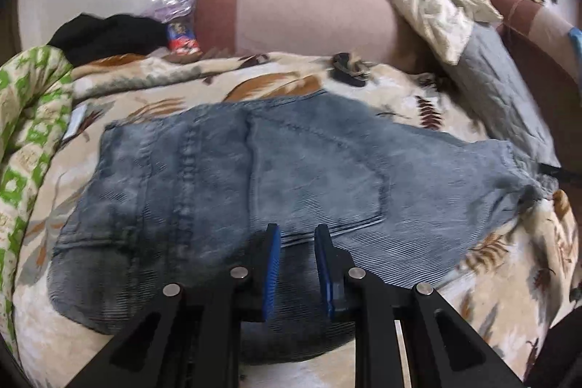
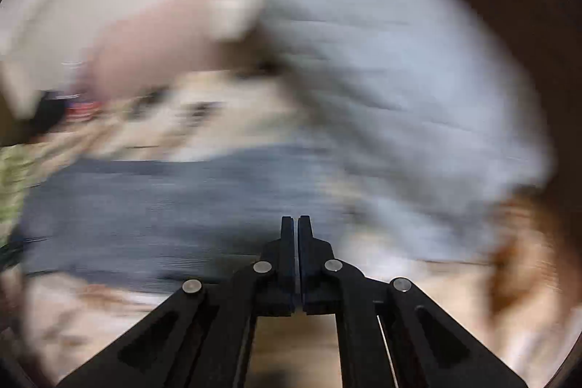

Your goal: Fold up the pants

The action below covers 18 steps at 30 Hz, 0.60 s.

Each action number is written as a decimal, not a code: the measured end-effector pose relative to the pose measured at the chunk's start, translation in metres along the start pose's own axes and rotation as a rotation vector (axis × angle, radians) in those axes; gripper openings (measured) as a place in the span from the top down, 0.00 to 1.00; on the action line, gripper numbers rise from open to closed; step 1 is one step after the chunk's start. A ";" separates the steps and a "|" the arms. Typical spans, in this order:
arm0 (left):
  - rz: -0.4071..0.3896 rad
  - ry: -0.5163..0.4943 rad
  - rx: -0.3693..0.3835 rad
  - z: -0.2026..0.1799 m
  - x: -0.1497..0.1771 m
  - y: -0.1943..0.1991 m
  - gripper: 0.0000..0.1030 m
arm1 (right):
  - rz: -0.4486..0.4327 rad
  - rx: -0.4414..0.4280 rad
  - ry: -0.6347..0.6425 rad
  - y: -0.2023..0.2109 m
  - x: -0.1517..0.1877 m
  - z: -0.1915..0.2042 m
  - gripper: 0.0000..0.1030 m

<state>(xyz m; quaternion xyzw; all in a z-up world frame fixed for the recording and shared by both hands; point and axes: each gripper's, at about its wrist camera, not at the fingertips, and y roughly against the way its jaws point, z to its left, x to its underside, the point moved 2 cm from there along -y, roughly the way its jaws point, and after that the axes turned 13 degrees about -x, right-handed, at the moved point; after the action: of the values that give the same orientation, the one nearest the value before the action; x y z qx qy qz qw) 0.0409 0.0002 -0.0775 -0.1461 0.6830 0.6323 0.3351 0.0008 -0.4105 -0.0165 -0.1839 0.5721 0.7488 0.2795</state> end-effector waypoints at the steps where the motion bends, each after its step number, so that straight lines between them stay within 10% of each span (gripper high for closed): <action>1: -0.004 -0.023 -0.006 -0.006 -0.001 0.000 0.79 | 0.049 -0.019 0.066 -0.017 0.001 0.024 0.97; 9: 0.065 -0.078 -0.019 -0.009 0.009 -0.013 0.79 | 0.362 -0.048 0.166 -0.113 0.025 0.096 0.97; 18: 0.032 -0.039 0.003 0.007 0.010 0.000 0.77 | 0.470 -0.134 0.090 -0.095 0.034 0.091 0.95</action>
<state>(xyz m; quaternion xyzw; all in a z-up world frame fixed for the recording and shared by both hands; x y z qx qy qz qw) 0.0350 0.0098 -0.0837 -0.1223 0.6794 0.6394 0.3386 0.0386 -0.2983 -0.0834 -0.0972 0.5601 0.8206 0.0588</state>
